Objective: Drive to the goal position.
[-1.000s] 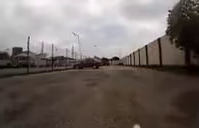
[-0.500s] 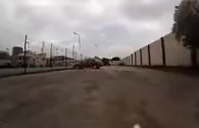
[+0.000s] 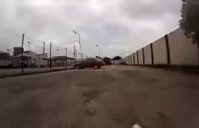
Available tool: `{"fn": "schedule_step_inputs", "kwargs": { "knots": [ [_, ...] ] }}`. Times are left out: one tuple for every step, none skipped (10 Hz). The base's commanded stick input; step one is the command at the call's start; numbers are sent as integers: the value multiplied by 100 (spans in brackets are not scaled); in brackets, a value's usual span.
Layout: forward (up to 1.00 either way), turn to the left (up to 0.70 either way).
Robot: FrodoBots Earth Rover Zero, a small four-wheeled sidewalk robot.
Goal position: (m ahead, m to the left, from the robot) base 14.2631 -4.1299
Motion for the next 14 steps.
{"fn": "schedule_step_inputs", "kwargs": {
  "knots": [
    [100, 0],
    [100, 0],
    [100, 0],
    [100, 0],
    [100, 0],
    [100, 0],
    [100, 0],
    [100, 0],
    [100, 0],
    [100, 0],
    [100, -27],
    [100, -27],
    [100, -27],
    [100, -27]
  ]
}}
